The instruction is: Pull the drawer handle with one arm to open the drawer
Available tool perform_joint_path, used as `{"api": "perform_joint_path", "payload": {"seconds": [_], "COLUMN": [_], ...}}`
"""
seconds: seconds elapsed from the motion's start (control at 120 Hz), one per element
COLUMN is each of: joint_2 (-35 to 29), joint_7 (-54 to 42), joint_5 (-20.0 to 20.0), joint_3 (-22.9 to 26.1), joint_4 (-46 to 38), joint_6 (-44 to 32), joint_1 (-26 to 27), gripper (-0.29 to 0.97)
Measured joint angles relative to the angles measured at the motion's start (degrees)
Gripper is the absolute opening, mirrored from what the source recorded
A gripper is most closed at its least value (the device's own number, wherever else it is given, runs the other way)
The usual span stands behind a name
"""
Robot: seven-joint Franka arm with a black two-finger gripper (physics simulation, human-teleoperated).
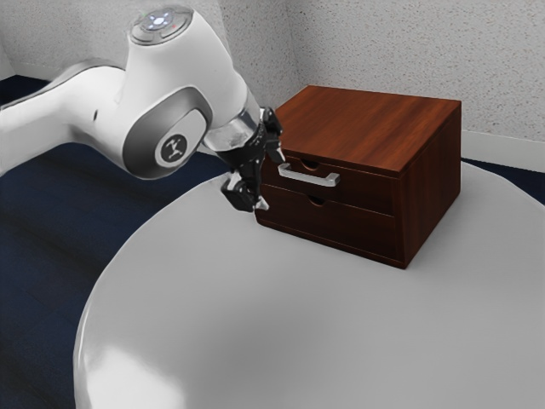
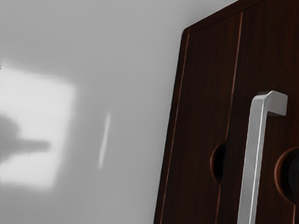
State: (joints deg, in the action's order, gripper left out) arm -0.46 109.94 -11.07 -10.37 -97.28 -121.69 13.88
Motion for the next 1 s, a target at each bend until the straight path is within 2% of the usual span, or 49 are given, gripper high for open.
{"api": "perform_joint_path", "payload": {"seconds": [0.367, 0.683, 1.0], "joint_2": [2.0, 9.0, 11.7], "joint_7": [0.9, 1.1, 1.3], "joint_5": [-0.8, -1.0, -0.9], "joint_3": [0.4, -0.1, -1.9], "joint_4": [0.5, 6.8, 9.5], "joint_6": [-0.1, -0.5, -1.9], "joint_1": [-0.4, -0.6, -1.0], "gripper": [0.59, 0.58, 0.58]}}
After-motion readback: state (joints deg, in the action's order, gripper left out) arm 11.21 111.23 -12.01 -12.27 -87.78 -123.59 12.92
